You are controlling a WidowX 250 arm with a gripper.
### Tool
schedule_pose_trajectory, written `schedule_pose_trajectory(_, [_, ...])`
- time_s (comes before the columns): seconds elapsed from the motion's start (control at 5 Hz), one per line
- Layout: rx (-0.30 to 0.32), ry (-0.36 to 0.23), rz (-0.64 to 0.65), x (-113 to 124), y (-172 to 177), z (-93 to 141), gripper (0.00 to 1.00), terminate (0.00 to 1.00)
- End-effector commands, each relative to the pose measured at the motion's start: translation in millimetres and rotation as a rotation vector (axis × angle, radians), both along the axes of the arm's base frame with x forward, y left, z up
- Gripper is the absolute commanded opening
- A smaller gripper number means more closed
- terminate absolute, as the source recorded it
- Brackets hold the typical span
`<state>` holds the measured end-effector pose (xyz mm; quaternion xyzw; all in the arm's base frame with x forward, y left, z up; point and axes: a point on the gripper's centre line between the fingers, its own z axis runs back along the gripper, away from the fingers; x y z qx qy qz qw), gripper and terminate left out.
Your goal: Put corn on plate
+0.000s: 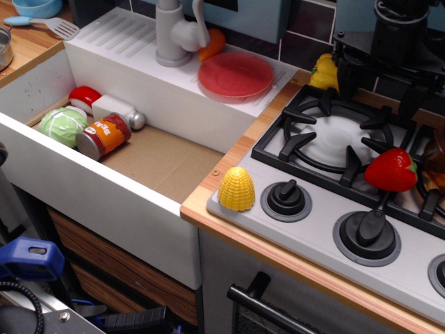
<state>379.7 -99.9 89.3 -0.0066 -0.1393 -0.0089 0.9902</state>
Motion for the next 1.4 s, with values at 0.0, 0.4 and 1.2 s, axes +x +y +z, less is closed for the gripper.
schedule_pose_trajectory(0.0, [0.000,0.000,0.000,0.0,0.0,0.0,1.00,0.00])
schedule_pose_trajectory(0.4, [0.132,0.076,-0.017,-18.9,39.5,54.7,1.00,0.00])
schedule_pose_trajectory(1.2, [0.128,0.062,0.044,-95.8,83.0,12.5,1.00,0.00])
